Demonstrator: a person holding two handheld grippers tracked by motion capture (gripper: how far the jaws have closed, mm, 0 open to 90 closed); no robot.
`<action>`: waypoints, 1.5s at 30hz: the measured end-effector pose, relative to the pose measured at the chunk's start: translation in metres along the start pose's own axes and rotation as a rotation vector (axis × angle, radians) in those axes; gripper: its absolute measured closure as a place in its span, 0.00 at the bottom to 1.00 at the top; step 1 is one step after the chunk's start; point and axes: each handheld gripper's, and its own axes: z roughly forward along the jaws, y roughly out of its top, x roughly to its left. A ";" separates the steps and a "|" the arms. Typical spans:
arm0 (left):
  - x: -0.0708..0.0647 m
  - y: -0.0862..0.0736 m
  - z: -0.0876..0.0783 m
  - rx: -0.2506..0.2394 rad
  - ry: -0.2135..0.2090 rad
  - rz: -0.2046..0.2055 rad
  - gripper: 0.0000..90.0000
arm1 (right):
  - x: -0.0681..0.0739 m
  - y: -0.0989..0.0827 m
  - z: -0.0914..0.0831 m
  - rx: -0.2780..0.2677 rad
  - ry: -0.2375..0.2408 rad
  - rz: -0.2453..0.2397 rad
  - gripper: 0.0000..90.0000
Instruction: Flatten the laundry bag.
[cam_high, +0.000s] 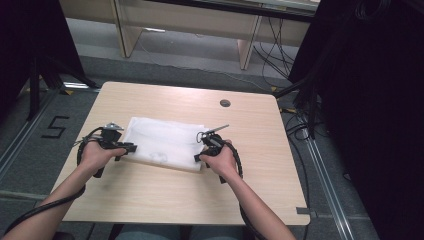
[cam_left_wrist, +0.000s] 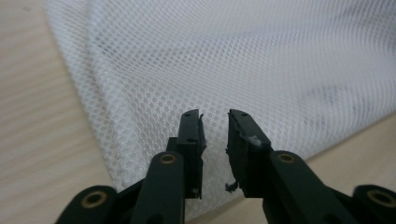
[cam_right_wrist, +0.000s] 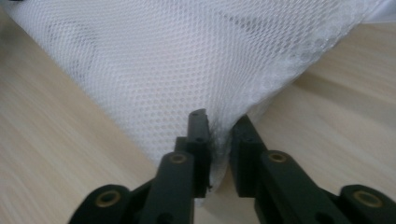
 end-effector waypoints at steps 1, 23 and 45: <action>-0.003 -0.001 0.001 0.017 -0.019 0.018 0.88 | -0.002 -0.002 -0.003 0.009 -0.005 -0.032 0.96; -0.062 -0.002 -0.005 0.057 -0.095 0.165 0.98 | -0.018 -0.072 -0.084 0.012 -0.095 0.015 0.53; -0.146 0.018 0.025 0.128 -0.209 0.440 0.89 | -0.020 0.011 -0.028 -0.062 -0.175 -0.114 0.51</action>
